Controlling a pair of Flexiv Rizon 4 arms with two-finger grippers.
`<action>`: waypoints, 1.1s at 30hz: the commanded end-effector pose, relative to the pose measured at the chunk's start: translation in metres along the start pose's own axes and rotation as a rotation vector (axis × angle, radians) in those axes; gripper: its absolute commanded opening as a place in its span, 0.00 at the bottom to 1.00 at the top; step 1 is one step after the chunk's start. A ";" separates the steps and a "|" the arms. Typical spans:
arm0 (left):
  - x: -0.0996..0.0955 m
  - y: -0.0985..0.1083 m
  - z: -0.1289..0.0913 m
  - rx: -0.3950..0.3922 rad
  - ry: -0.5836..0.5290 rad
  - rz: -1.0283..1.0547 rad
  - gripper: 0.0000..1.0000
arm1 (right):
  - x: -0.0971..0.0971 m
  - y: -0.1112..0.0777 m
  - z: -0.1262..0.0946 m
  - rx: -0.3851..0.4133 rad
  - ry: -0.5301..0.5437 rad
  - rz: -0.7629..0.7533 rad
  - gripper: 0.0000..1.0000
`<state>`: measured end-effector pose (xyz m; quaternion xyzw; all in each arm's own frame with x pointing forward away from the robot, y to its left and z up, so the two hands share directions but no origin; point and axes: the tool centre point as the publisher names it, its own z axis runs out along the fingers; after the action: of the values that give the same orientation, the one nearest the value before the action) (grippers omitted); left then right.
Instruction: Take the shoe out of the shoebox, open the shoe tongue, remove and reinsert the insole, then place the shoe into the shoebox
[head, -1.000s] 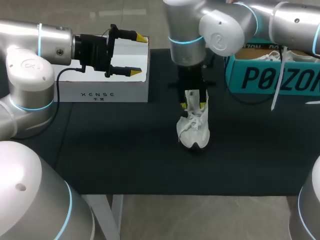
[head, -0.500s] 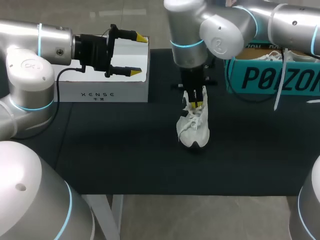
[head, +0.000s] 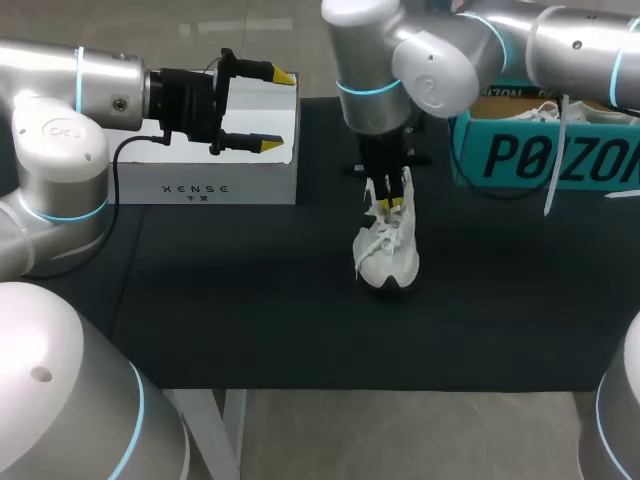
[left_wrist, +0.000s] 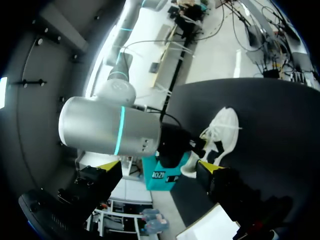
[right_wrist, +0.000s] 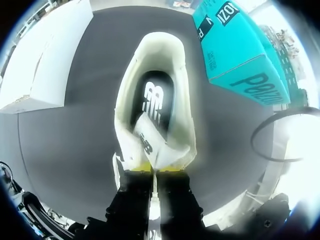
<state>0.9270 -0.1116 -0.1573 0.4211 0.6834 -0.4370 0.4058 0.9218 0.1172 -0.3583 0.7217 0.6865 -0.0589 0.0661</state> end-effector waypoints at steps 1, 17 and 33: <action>0.000 -0.001 -0.001 -0.001 0.005 0.000 1.00 | -0.016 -0.008 -0.018 -0.037 0.021 0.004 0.00; 0.000 -0.001 -0.001 -0.001 0.005 0.000 1.00 | -0.014 0.003 -0.007 -0.040 0.029 -0.005 0.00; 0.000 -0.001 -0.001 -0.001 0.005 0.000 1.00 | -0.012 -0.001 0.003 -0.010 0.031 -0.027 1.00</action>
<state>0.9270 -0.1116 -0.1572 0.4212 0.6834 -0.4370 0.4058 0.9239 0.1062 -0.3676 0.7123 0.6981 -0.0474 0.0553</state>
